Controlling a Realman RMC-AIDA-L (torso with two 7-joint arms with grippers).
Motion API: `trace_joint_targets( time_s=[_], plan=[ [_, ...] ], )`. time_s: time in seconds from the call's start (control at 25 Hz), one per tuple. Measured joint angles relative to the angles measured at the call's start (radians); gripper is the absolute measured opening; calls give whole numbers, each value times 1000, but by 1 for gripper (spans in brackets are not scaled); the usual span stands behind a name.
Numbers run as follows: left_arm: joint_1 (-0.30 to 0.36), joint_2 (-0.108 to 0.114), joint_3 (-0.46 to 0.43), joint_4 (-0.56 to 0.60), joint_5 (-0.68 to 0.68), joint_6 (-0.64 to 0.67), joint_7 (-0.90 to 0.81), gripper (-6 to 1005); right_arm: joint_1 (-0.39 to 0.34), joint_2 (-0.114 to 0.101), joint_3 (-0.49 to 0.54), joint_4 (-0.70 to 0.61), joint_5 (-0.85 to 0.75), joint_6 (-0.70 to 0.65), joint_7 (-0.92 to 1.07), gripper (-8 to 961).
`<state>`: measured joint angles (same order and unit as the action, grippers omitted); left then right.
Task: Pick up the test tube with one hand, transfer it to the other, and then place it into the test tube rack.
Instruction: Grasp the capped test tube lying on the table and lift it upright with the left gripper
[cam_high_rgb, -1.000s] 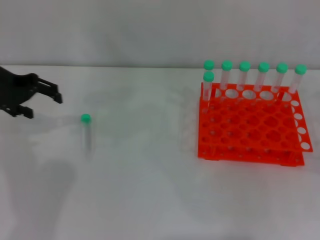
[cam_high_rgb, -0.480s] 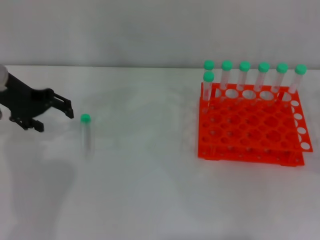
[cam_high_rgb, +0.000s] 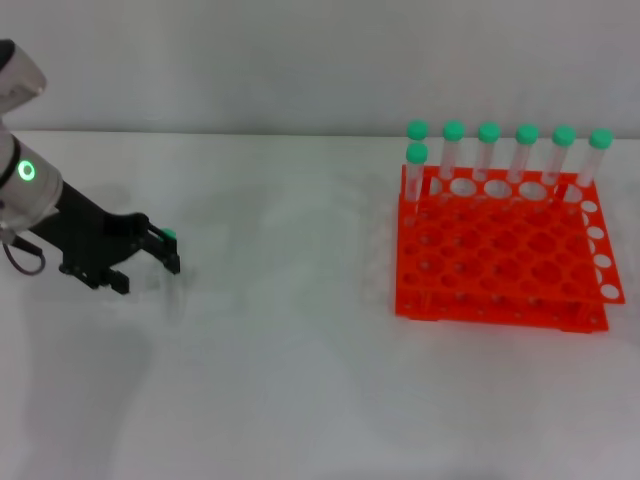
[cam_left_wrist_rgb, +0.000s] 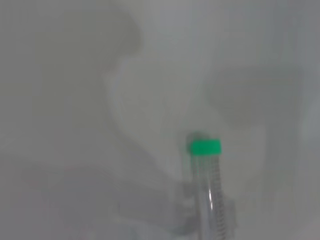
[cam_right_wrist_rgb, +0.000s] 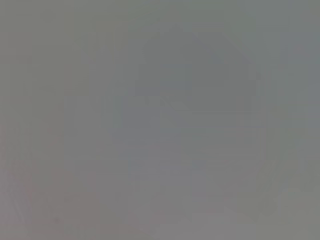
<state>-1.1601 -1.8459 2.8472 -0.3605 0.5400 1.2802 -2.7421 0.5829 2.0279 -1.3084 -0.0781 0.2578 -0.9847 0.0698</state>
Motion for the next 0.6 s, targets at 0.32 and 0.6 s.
trace_joint_targets(
  time_s=[0.32,0.6],
  plan=[
    [30,-8,0,15,15,-1,14,735,-1,0,0,3,0,-1,1,822],
    [39,-10,0,26,-18,-35,29,702,-6,0,0,3,0,-2,1,822]
  ],
)
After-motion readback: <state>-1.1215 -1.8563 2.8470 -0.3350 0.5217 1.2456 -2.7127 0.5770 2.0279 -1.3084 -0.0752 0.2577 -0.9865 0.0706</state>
